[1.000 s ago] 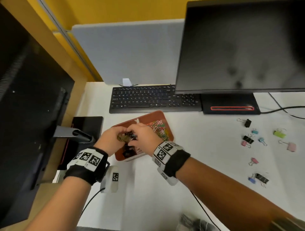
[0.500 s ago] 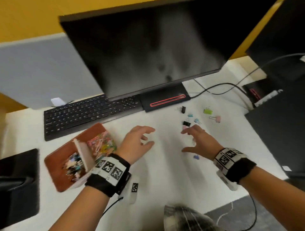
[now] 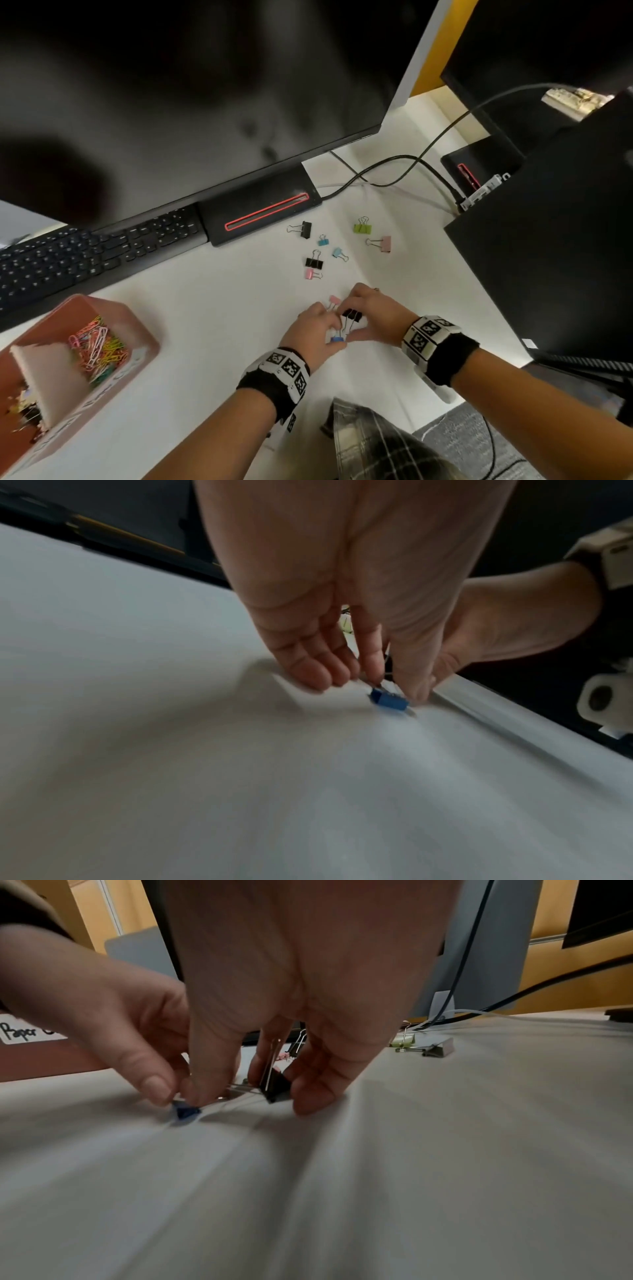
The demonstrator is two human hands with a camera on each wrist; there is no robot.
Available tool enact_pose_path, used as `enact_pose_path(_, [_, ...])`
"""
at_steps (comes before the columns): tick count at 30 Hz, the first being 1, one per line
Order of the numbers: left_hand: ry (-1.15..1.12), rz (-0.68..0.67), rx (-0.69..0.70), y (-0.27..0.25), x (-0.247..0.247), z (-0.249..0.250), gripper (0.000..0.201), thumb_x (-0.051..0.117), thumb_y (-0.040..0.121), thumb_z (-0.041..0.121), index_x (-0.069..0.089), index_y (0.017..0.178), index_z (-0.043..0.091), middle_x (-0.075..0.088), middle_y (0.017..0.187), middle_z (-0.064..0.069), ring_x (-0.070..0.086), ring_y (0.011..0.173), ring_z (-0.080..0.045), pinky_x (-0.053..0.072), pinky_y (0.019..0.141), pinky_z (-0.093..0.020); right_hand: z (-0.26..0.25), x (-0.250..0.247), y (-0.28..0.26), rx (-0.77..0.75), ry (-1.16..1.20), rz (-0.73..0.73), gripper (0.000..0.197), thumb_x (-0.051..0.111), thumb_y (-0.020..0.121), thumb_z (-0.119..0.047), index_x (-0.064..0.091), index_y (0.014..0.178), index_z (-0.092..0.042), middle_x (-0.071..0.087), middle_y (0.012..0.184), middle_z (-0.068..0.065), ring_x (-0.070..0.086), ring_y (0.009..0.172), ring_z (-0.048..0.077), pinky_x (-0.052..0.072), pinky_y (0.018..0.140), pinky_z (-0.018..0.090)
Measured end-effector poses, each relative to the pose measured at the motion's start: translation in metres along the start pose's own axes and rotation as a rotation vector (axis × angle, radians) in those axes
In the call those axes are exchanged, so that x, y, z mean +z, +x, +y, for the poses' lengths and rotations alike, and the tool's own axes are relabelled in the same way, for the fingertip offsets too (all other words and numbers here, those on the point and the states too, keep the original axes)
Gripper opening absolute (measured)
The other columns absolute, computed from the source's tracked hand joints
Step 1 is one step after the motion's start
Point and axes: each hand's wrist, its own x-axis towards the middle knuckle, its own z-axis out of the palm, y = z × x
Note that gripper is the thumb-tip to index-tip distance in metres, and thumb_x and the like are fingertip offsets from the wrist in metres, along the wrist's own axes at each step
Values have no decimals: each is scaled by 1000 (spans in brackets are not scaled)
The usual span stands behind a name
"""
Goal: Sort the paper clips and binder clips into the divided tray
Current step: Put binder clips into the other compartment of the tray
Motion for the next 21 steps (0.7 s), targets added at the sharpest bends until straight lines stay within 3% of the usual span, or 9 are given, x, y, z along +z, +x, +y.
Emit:
enact_pose_path(3, [13,28,20,10,1,4,18,65,81,24,62,97,15,46,96,4,46,90,-12,35,76,-20,7,-9,8,5,-25,39,40,73,73,-37,59,108,-23,52,103,1,53,90,18,44,83,28])
enact_pose_path(5, [25,70,26,14,-2,4,12,62,82,16,63,94,14,52,96,-1,51,91,-16,37,76,-19,15,-15,12,33,-46,82,39,74,72,-37,58,104,-21,54,100,1,53,89,19,44,82,29])
enact_pose_path(10, [-68,80,-43,21,-19,2,40,55,78,2,58,114,20,51,91,0,51,83,-13,39,76,-17,30,-33,23,83,80,151,28,76,73,-21,62,95,-13,50,89,3,54,83,25,40,74,24])
enact_pose_path(12, [-83,75,-43,23,-23,0,41,55,75,0,60,111,19,48,88,3,49,81,-10,37,77,-15,33,-40,31,51,111,190,29,79,69,-17,63,94,-11,51,93,6,53,88,25,42,86,28])
enact_pose_path(15, [-43,57,-27,25,-27,-4,31,56,76,0,64,101,16,41,77,11,45,71,-5,35,73,-11,35,-48,43,30,116,275,41,80,67,-19,63,105,-17,48,107,-2,45,98,13,36,102,44])
enact_pose_path(16, [-47,53,-17,25,-29,-5,29,56,76,-1,65,97,16,39,75,13,44,66,-1,34,70,-8,32,-51,47,31,107,290,47,79,68,-21,61,112,-20,46,113,-2,42,100,10,33,103,43])
enact_pose_path(18, [-83,54,9,25,-33,-5,30,57,77,-2,64,97,18,40,82,11,46,63,2,35,66,-1,26,-56,53,43,68,281,55,76,73,-24,54,123,-23,43,126,1,42,105,10,23,95,29])
enact_pose_path(20, [-120,57,18,26,-35,-3,38,59,78,-1,60,109,21,40,97,6,50,64,0,39,69,-3,21,-57,60,59,38,248,55,72,78,-25,51,129,-23,40,132,2,46,114,15,19,86,21])
enact_pose_path(21, [-130,53,14,28,-36,-1,44,60,79,0,56,117,23,38,103,5,51,64,-4,42,73,-7,19,-57,62,59,47,238,53,70,80,-25,51,130,-21,40,132,2,49,113,17,23,89,19])
